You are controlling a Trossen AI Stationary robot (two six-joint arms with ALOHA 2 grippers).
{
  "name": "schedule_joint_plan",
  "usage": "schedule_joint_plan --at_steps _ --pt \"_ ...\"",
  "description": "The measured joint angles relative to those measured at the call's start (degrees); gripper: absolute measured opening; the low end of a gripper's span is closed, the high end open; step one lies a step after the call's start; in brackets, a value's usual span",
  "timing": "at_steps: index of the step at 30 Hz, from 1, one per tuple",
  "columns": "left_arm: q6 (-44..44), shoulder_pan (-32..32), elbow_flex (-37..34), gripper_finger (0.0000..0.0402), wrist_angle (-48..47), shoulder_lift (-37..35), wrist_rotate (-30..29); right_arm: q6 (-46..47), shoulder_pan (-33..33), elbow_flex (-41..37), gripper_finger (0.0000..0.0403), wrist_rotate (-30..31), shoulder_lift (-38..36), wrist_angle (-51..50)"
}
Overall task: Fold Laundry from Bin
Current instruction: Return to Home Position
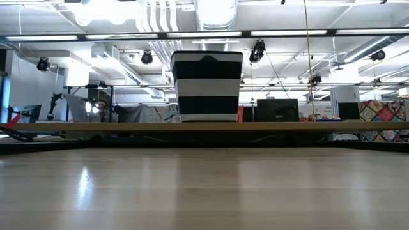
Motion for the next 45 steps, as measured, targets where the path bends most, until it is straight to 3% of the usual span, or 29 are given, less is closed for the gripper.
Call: schedule_joint_plan --at_steps 5,9,14,17,23,25,32,39,45 --pt "4.62 -0.33 0.0 0.0272 0.96 2.86 1.86 9.53 8.66 -0.11 0.0205 -2.43 -1.86 0.81" --pt "3.59 -0.32 0.0 0.0272 1.9 6.2 2.43 9.58 13.22 0.3 0.0205 -2.05 -2.38 1.09" --pt "16.94 -0.31 -0.18 0.0272 10.08 9.96 -2.21 -0.19 16.15 -1.1 0.0205 -4.34 -2.42 0.94" --pt "24.67 0.73 -0.63 0.0272 14.16 10.61 -3.75 -2.49 16.16 -3.53 0.0205 -9.39 -3.79 1.3" --pt "31.7 6.96 -4.38 0.0272 16.57 4.93 -6.27 -11.65 13.89 -17.73 0.0205 -18.72 -13.46 12.81" --pt "33.8 10.44 -8.09 0.0272 21.2 0.65 -4.96 -13.87 11.67 -25.35 0.0205 -21.69 -18.9 18.04" --pt "47.07 23.74 -29.36 0.0272 49.27 -16.11 9.82 -18.11 4.77 -52.63 0.0205 -24.89 -38.91 34.68" --pt "53.08 32.7 -51.36 0.0272 73.77 -31.93 10.34 -13.12 -0.21 -73.9 0.0205 -32.36 -58.92 54.29" --pt "53.43 34.92 -66.1 0.0272 82.63 -44.06 10.32 -5.32 -9.86 -85.21 0.0205 -34.39 -76.17 53.38"
